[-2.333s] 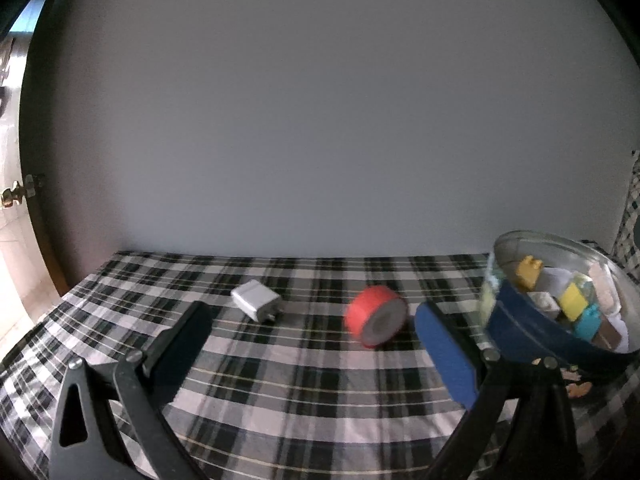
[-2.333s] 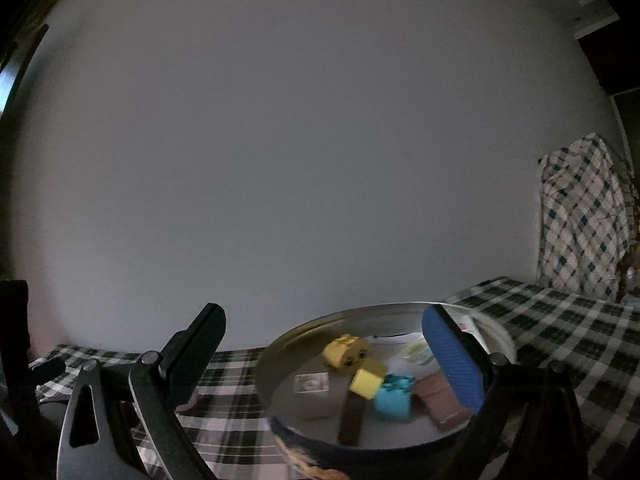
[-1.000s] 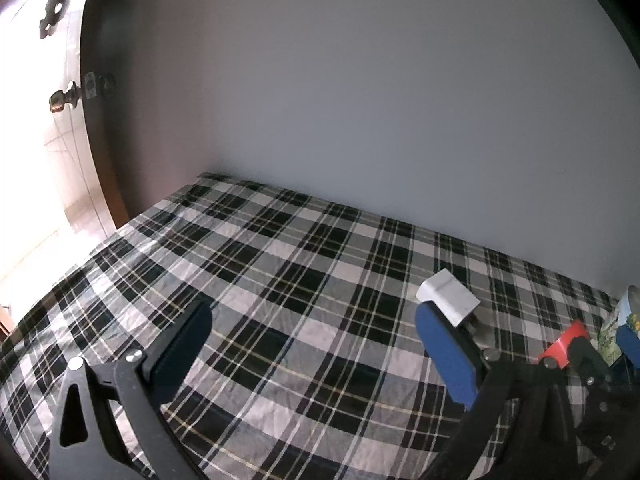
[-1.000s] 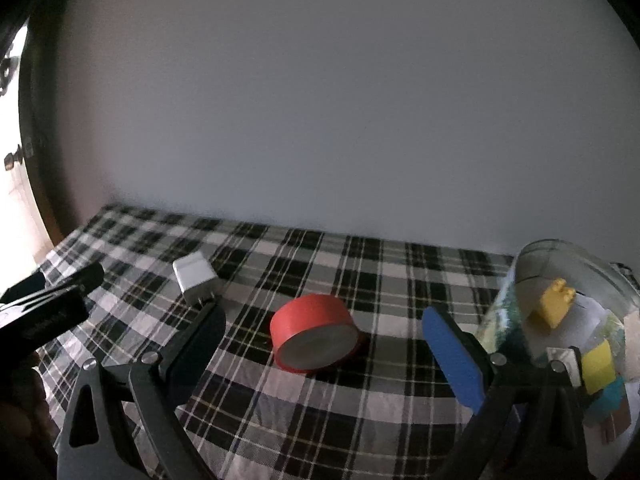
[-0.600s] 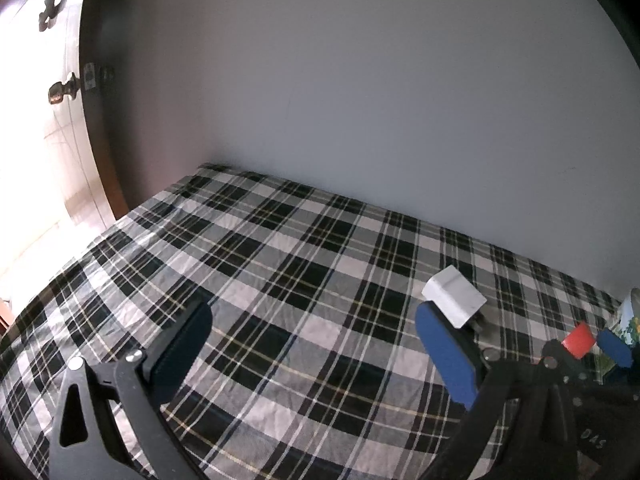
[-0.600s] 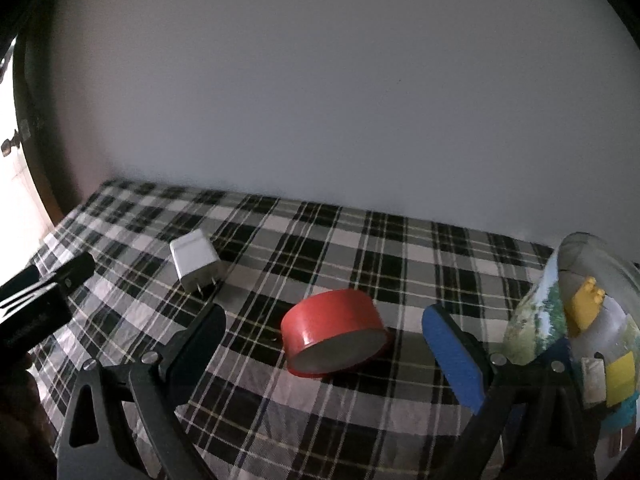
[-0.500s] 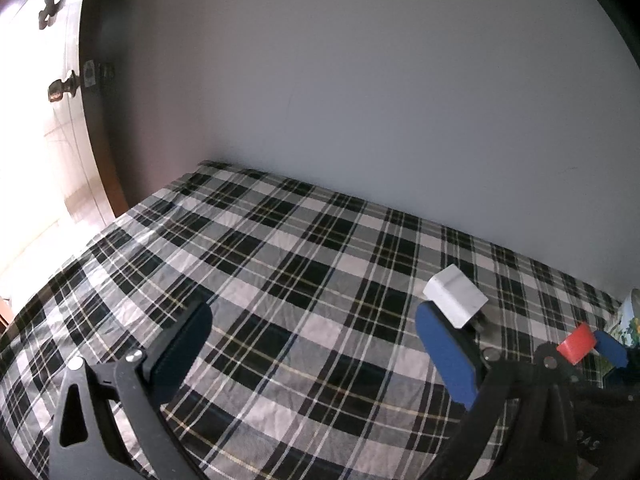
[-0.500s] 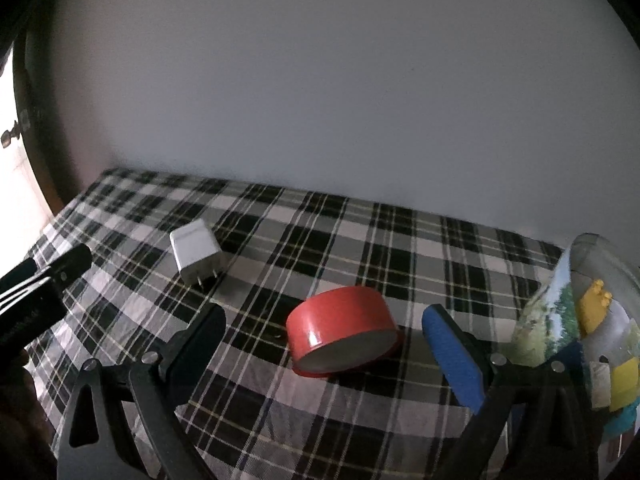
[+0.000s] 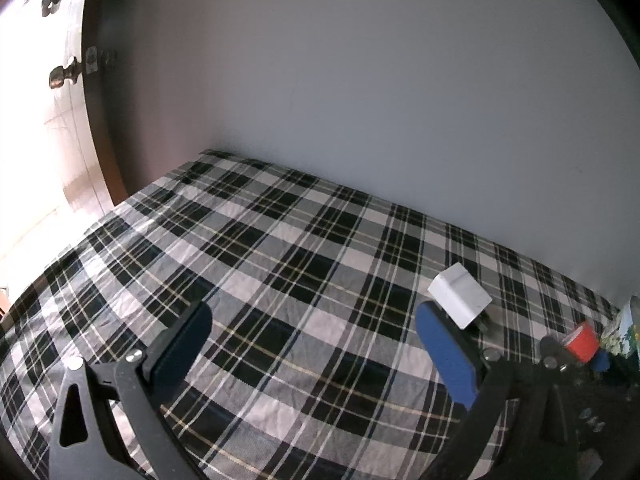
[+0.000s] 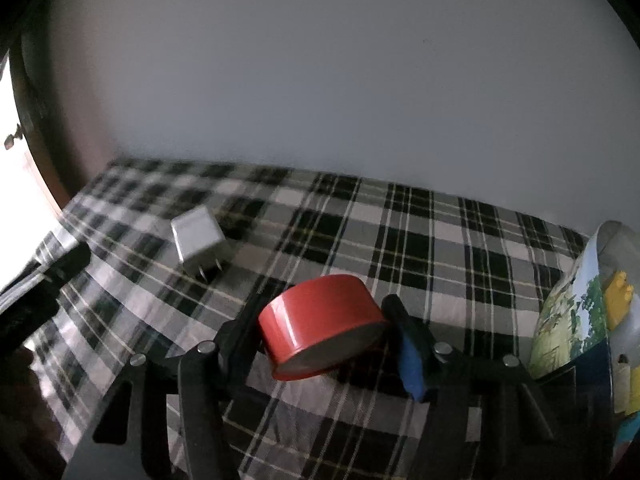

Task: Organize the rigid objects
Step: 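Grasp the red tape roll with the right tool while the left tool approaches the white charger, then grasp the white charger with the left tool while the right tool lifts the tape roll, then carry the white charger and red tape roll toward the tin with both tools, then lower the charger into the tin with the left tool while the right tool places the tape roll there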

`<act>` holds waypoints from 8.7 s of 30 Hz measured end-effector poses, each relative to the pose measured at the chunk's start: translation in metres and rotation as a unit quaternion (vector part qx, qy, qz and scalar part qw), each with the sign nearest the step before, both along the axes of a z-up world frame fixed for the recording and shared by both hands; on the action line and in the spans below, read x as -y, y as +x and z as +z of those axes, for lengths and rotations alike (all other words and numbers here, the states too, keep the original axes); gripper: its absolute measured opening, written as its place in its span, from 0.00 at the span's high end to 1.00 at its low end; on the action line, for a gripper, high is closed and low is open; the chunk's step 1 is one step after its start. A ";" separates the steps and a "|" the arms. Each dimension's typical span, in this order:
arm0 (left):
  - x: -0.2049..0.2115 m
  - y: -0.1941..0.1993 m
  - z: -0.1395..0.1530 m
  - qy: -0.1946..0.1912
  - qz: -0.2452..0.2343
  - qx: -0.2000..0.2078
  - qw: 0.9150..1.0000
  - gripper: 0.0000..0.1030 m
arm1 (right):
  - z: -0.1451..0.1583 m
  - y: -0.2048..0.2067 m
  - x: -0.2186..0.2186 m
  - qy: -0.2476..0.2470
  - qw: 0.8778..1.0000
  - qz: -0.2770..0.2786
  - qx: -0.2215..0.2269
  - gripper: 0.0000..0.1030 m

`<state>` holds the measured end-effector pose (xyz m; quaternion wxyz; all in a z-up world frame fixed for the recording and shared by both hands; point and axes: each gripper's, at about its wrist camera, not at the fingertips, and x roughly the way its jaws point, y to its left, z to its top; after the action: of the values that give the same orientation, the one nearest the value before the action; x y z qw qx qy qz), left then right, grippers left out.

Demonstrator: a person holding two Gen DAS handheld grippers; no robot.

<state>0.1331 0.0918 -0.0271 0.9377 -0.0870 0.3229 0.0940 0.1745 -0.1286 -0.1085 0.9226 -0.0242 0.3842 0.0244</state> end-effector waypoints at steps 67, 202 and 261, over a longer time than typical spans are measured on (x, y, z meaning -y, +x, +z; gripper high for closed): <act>0.074 -0.035 0.022 0.004 -0.102 0.101 0.990 0.64 | 0.060 -0.087 0.024 -0.043 0.959 -0.079 0.267 0.40; 0.305 -0.114 0.056 0.012 -0.260 0.164 0.951 0.64 | 0.125 -0.283 0.226 -0.101 0.895 -0.237 0.364 0.40; 0.377 -0.089 0.035 0.106 -0.289 0.090 0.947 0.01 | 0.092 -0.187 0.265 -0.022 0.968 -0.131 0.214 0.07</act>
<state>0.0438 -0.2855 0.0076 0.9537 0.1017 0.2364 -0.1554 -0.0127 -0.3938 -0.0168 0.9777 0.0013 0.1781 -0.1115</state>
